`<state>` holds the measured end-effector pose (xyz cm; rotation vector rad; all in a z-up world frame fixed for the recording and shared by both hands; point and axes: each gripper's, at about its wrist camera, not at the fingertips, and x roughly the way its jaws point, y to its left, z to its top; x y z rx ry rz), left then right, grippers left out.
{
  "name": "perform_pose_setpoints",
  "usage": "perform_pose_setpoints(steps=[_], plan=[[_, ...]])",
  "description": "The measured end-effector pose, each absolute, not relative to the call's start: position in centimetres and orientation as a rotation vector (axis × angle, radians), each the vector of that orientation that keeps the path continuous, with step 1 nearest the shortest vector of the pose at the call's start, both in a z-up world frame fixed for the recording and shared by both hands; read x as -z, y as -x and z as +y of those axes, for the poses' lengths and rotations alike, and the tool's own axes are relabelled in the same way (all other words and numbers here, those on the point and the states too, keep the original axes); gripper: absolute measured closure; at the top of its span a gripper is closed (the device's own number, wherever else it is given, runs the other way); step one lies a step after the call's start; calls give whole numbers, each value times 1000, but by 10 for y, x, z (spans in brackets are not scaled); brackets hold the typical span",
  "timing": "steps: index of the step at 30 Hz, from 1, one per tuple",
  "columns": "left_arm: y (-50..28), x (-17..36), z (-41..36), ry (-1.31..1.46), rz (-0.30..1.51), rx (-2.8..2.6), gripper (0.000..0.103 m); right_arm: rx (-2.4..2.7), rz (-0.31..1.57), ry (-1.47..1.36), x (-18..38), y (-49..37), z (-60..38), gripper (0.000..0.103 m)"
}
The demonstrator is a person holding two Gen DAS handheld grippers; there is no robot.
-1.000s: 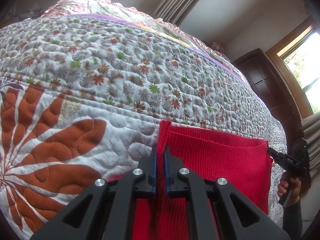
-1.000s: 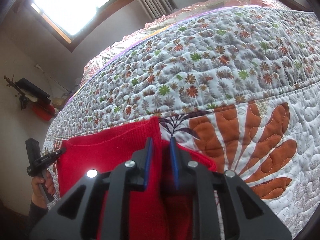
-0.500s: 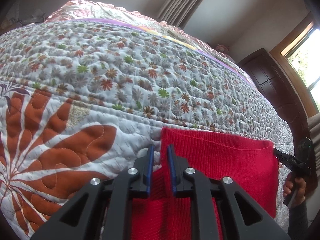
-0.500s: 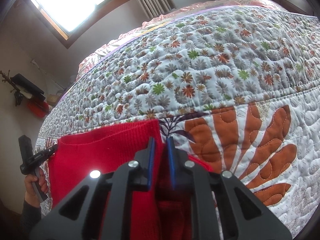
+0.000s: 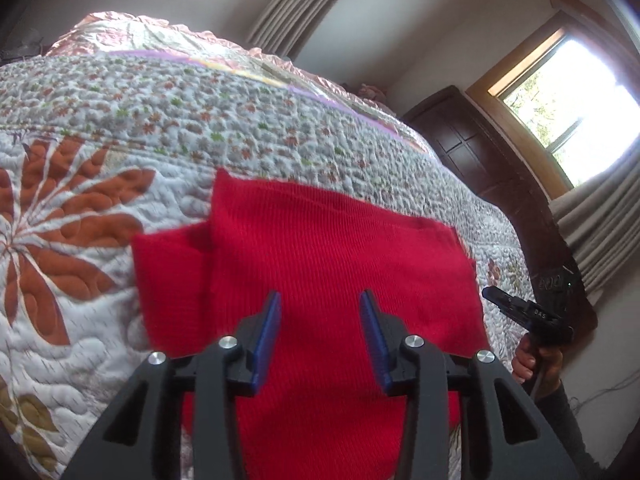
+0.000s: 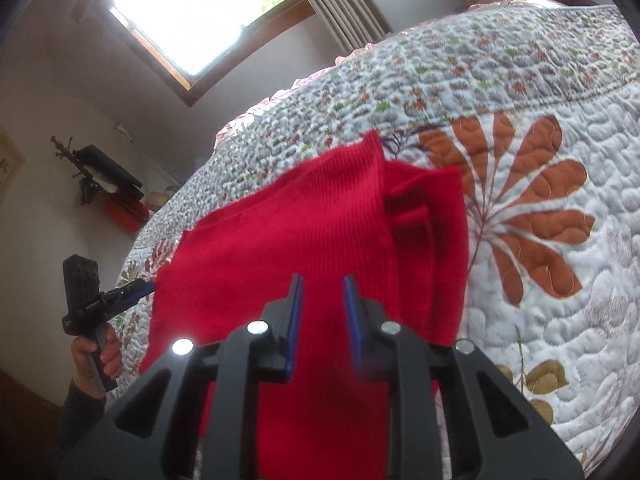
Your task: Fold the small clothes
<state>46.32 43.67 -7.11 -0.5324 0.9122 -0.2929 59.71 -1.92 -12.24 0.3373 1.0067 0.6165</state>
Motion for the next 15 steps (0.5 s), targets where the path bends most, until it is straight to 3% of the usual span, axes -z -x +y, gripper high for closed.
perform_pose_setpoints(steps=[4,8,10,15], plan=[[-456,104,433,555,964,256,62,-587,1042,-408,145,-598,-34,89],[-436,84,445,627,903,271,56,-593,974,-487,120,-576,-56,71],[-415,68,459,652,846,266,42,-607,931,-486,104,-555,-63,70],[-368,50,505,709,832,205,32,-643,858,-235,80,-468,-34,46]])
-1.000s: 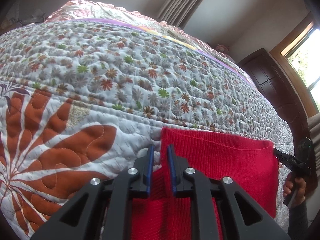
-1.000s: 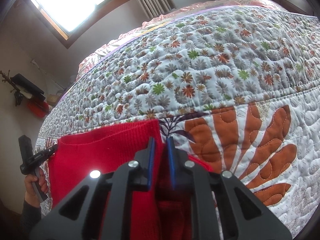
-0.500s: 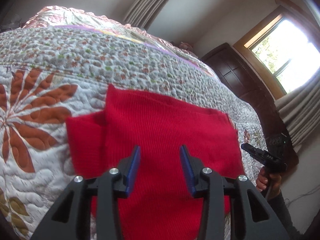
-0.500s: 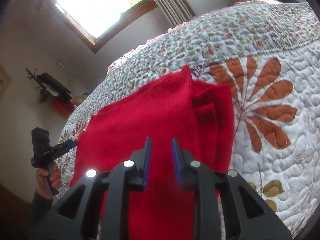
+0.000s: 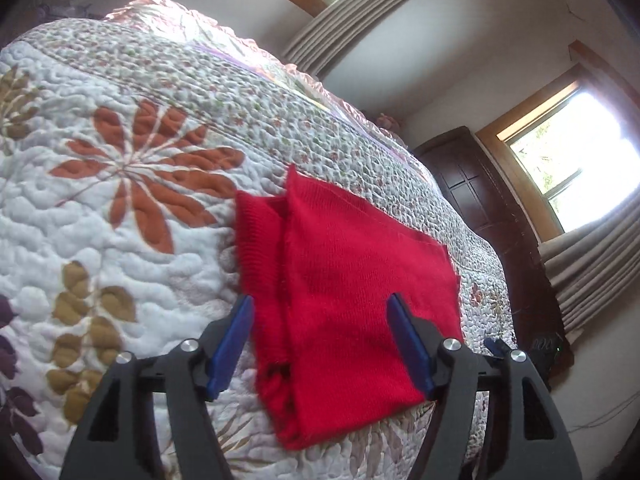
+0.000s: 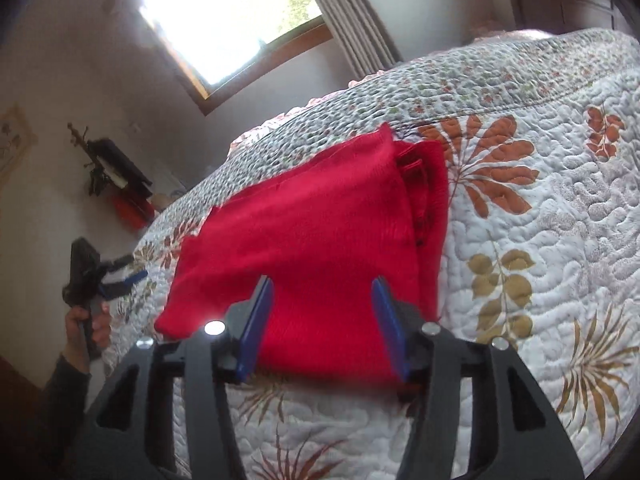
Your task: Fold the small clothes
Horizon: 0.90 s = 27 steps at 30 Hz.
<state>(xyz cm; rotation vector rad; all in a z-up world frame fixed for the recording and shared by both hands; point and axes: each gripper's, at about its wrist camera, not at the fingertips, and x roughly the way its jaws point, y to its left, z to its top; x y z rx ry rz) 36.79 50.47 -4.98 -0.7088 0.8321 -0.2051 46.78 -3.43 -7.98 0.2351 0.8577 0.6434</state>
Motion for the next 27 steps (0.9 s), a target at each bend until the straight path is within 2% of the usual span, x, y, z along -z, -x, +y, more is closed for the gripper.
perform_pose_setpoints(steps=[2,4,8,14,25,27], plan=[[-359,47,521,707,856,163,30,-646,814,-87,78,-425,-10,42],[-352,46,533,741,871,161,19,-638,771,62,79,-388,18,36],[-352,48,538,792,911,186,15,-631,673,356,90,-322,71,34],[-378,55,524,768,976,194,12,-562,385,847,109,-255,154,29],[-466,95,506,720,1085,187,13,-571,276,968,141,-262,251,37],[-478,100,502,717,1101,207,14,-575,270,989,147,-268,265,43]])
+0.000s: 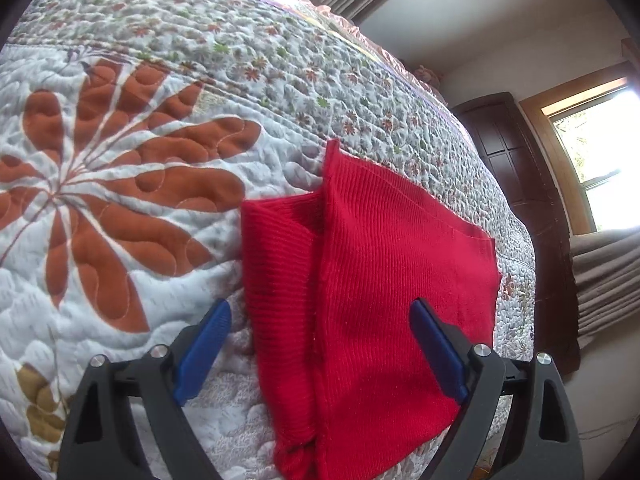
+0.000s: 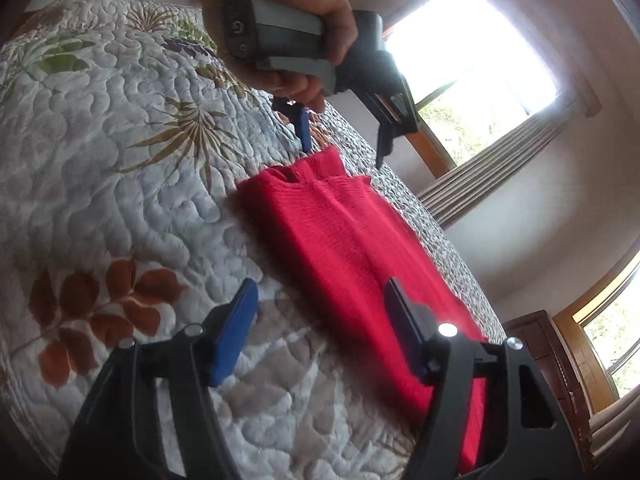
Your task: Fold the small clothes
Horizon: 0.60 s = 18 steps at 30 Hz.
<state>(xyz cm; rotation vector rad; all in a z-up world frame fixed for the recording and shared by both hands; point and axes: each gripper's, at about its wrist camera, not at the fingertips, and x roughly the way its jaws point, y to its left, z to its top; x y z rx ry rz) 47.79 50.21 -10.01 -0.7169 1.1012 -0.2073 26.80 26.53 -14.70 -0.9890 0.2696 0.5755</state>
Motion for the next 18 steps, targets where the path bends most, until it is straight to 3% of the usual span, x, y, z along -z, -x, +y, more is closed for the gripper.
perform_pose_setpoints(steps=[9,11,15,18], plan=[[-501,109,493,660,1127,238,15,-552,263,1045,163,-299,303,46],[-504,110,495,654,1130,243,20,-543,250,1053,163,-303,316,47],[-514,109,496,631,1139,260,44,-527,252,1035,157,-319,336,54],[-517,110,497,632,1143,253,47,-527,265,1023,155,-327,346,62]])
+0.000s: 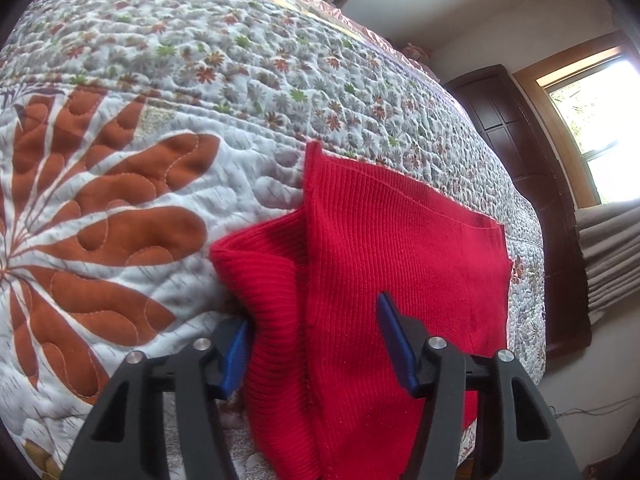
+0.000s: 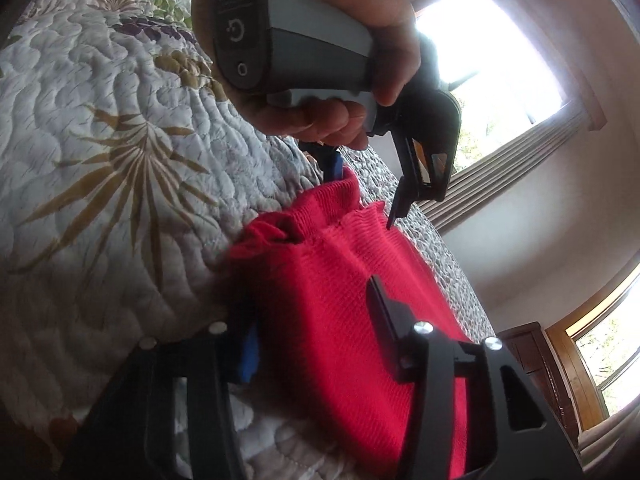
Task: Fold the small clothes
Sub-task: 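Grasp the loose red fold with the left tool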
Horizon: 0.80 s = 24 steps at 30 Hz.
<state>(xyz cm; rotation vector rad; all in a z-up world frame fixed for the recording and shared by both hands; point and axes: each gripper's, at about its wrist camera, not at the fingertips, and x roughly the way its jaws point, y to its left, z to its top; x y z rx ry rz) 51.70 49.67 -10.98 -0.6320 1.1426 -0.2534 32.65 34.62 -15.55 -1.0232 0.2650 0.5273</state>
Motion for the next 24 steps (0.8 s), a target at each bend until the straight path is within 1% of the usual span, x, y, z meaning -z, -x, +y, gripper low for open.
perform_pose_setpoints(steps=[1,2,3,4,5,6,7,8,9,10,17,18,19,20,24], plan=[[-518,111,498,638,1143,249,48,-532,267,1017,154,-328,349,64],[-518,111,500,647,1141,245,49,-541,276,1009,153,-327,350,72],[-519,111,501,654,1139,242,53,-552,288,1002,151,-328,352,84],[-518,111,502,656,1138,240,57,-564,300,993,150,-328,353,90],[-518,110,503,651,1139,236,59,-570,308,983,148,-329,354,92],[-518,111,505,645,1143,232,63,-575,315,973,147,-327,353,92],[-518,111,505,635,1151,226,70,-580,320,964,147,-327,355,92],[-517,111,506,627,1157,215,75,-584,323,956,144,-327,354,93],[-517,110,508,625,1159,207,82,-587,325,944,141,-326,354,93],[-517,109,509,624,1159,198,86,-591,327,931,138,-326,354,93],[-520,103,508,604,1178,189,87,-607,346,877,129,-329,345,94],[-521,106,507,615,1190,193,78,-606,347,878,130,-329,343,94],[-522,108,506,635,1190,185,63,-605,344,883,131,-328,344,94],[-522,111,509,665,1186,186,58,-603,344,888,132,-330,344,94],[-524,118,505,674,1177,209,55,-594,336,909,140,-334,345,93]])
